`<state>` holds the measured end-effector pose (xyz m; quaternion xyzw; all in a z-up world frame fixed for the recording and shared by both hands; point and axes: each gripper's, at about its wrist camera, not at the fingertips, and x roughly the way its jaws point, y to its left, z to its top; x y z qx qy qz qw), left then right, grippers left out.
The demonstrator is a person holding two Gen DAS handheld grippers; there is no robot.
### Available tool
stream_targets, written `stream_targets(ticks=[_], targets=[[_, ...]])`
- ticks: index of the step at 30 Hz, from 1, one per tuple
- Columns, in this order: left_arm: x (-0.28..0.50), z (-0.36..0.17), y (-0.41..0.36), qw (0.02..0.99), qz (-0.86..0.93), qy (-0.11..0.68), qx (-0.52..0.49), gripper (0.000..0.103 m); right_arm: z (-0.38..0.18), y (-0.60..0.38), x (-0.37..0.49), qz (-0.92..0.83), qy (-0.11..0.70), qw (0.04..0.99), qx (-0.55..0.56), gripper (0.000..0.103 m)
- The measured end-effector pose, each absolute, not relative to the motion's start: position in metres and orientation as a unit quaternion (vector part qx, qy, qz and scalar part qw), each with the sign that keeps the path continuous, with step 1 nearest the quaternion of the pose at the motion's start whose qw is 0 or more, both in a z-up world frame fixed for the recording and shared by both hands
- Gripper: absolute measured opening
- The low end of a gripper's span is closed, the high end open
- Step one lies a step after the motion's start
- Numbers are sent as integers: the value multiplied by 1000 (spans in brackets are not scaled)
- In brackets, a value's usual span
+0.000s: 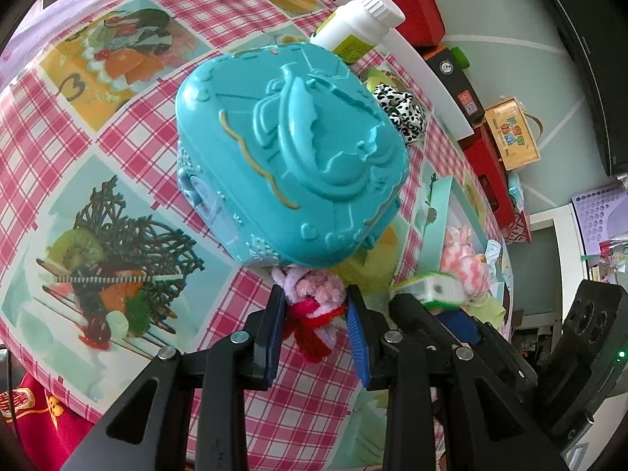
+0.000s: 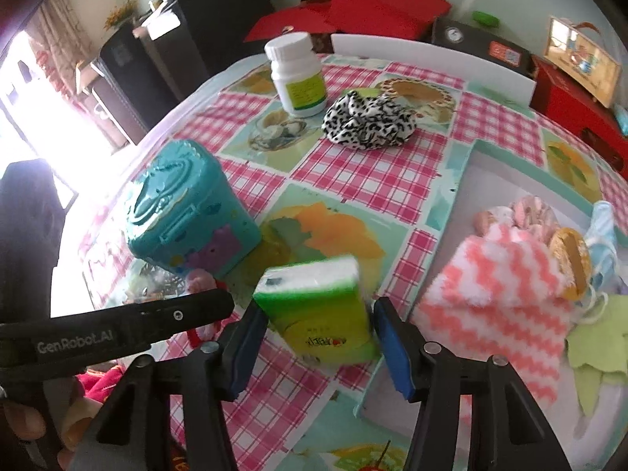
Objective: Organize soft objects
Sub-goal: 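Carry the hair tie with the left gripper while the right carries the tissue pack over the tray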
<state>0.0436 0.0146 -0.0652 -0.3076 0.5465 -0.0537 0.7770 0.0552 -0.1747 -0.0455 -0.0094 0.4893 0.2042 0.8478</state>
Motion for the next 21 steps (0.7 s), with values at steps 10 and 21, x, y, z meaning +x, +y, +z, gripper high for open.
stream_targets(ticks=[10,21], targets=[[44,-64,8,780,-49,546,-301,31,-44,-176,53,207,481,852,-5,52],[43,-47,3,795,-56,529,-293,31,-18,-193,42,212,442,871,25,52]])
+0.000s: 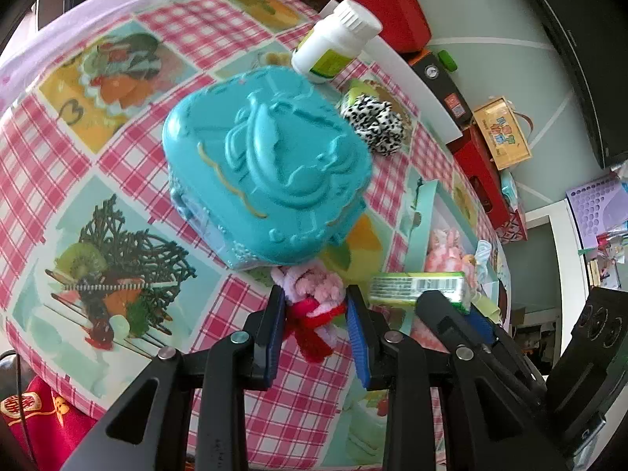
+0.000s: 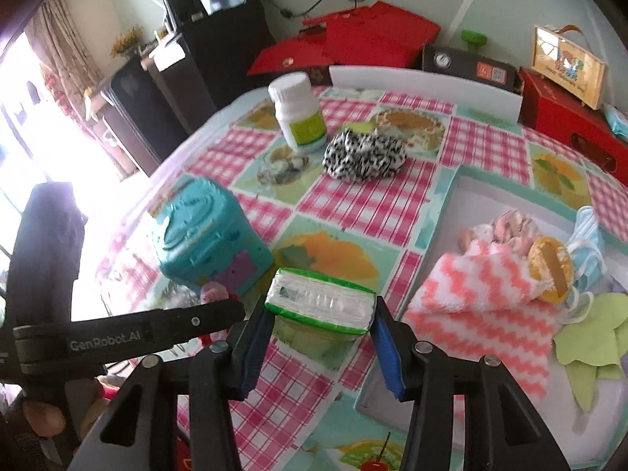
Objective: Organize soft objects
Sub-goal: 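Carry the hair tie with the left gripper while the right carries the tissue pack over the tray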
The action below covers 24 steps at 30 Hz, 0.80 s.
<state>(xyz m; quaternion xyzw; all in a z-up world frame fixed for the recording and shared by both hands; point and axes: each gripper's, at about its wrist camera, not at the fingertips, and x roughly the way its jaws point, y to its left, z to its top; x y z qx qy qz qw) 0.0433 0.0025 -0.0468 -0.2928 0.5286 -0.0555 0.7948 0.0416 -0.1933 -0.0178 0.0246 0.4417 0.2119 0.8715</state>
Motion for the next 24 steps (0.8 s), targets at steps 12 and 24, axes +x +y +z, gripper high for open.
stream_targets(ticks=[12,24], targets=[[39,-8,-30,821,-105,497,-261,31,30,-247,15,170,371,910,76,52],[53,45,-111,846,-186,470,-169,31,54,-343,-12,27,344,929,134,52]])
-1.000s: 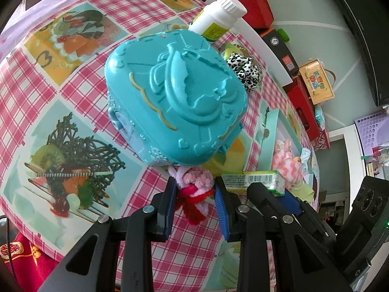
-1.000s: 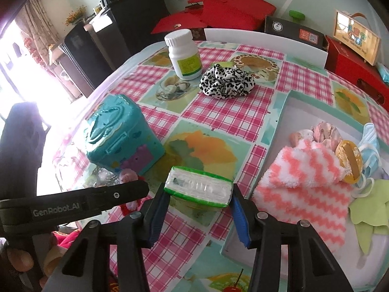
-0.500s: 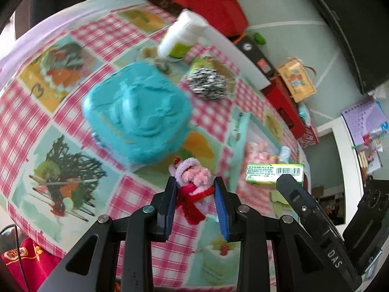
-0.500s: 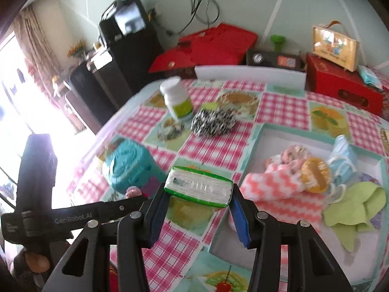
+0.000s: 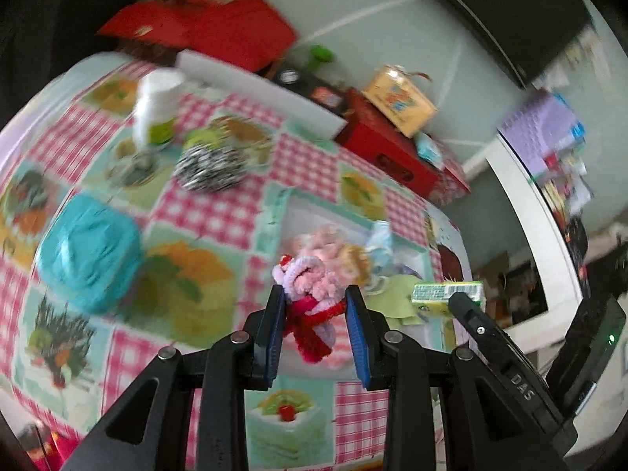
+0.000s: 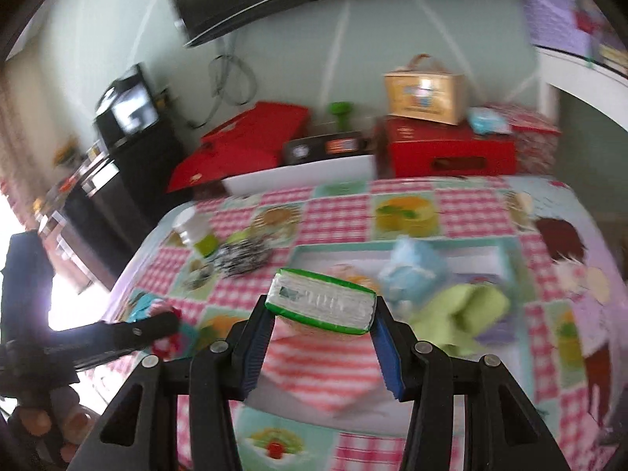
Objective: Organize soft objects
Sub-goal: 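Carry the hair tie with the left gripper while the right carries the tissue pack over the tray, then open the left gripper to drop the hair tie while the right drops the tissue pack into the tray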
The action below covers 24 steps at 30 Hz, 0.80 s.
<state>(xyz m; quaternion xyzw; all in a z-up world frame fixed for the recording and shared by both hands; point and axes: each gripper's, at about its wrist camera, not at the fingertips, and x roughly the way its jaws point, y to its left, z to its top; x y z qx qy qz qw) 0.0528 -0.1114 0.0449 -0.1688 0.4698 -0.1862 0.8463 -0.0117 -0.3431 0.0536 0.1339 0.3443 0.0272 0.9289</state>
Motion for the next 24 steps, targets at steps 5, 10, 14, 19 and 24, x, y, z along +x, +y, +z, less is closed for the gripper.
stream_targets(ticks=[5,10,14,19,24], targets=[[60,49,-156,844,-216,477,-116,31,44,-382,-22,-43,361,919,151,52],[65,35,-199,831,-238,497,-73,31,30,-407,-26,-75,389,903,164,52],[69,11,-220,817,-242,520,-56,31,14,-410,-22,-71,420,888,172,52],[74,-27,-222,793,-237,558,-58,31,-7,-400,-10,-56,454,874,167,52],[76,-43,-215,787,-233,569,-61,31,-19,-391,-4,-49,475,864,157,52]])
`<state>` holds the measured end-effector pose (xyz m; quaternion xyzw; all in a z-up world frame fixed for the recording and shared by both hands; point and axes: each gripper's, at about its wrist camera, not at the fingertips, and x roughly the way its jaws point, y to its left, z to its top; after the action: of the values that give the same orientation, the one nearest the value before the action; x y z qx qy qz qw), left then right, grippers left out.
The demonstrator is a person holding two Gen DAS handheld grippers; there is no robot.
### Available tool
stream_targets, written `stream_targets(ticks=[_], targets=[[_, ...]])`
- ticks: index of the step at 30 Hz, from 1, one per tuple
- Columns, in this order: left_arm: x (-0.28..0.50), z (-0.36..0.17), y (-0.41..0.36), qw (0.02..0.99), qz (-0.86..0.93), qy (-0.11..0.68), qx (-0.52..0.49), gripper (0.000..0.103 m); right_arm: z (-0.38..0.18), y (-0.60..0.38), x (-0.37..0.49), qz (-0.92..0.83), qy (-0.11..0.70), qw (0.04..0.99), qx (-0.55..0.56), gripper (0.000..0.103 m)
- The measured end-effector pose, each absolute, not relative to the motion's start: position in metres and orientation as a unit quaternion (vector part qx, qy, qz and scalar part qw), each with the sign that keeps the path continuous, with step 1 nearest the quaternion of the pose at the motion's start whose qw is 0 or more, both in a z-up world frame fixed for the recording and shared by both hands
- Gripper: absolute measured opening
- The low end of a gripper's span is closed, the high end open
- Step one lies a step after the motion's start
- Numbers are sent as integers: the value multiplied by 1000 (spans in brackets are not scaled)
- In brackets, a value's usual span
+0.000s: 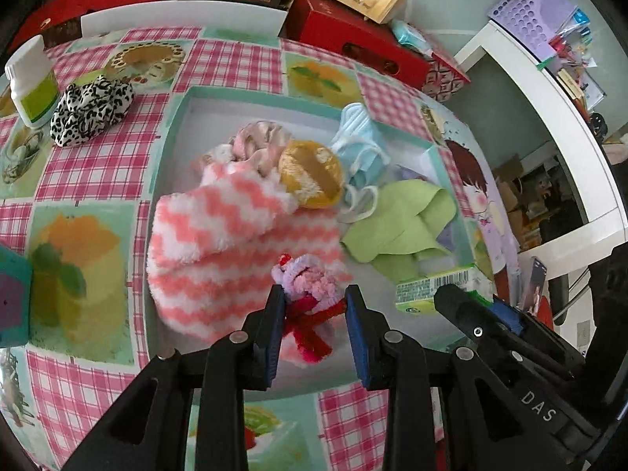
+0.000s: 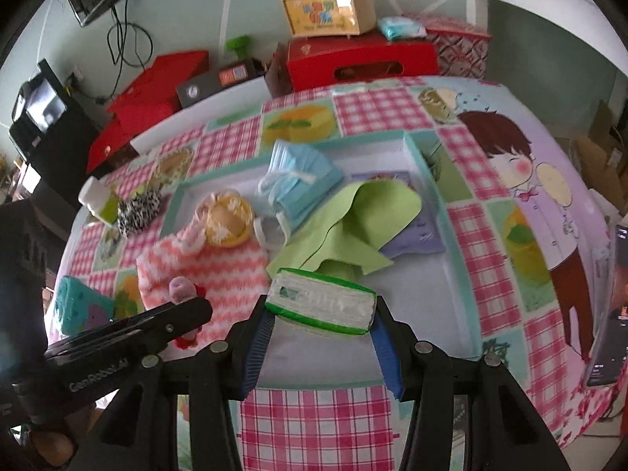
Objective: Organize soft objects
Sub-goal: 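Open the left gripper to drop the hair tie while the right drops the tissue pack into the tray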
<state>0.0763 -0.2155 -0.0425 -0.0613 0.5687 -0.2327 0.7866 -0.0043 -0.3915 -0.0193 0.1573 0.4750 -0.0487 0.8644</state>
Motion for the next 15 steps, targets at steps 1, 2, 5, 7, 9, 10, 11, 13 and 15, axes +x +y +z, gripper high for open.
stream_targets(ticks=[1,2,5,7,9,10,11,13,15], targets=[[77,-43,-214,787,-232,568,-63,31,-21,-390,-3,-48,477,864,155,52],[77,-44,-213,787,-232,568,-65,31,-22,-389,-2,-48,479,863,152,52],[77,-44,-214,785,-241,567,-65,36,-23,-388,-1,-50,481,863,149,52],[76,-42,-213,786,-244,565,-63,43,-22,-387,-1,-52,481,863,147,53],[77,-40,-214,790,-244,560,-56,50,-21,-386,-1,-54,478,865,144,61],[77,-39,-214,791,-245,558,-53,50,-20,-386,0,-55,476,866,143,64],[77,-38,-214,792,-245,556,-52,50,-19,-386,-1,-56,474,868,141,68],[77,-36,-214,794,-246,553,-50,50,-17,-386,-1,-58,471,870,138,69],[78,-35,-214,797,-245,550,-48,51,-16,-387,-1,-59,469,871,137,69]])
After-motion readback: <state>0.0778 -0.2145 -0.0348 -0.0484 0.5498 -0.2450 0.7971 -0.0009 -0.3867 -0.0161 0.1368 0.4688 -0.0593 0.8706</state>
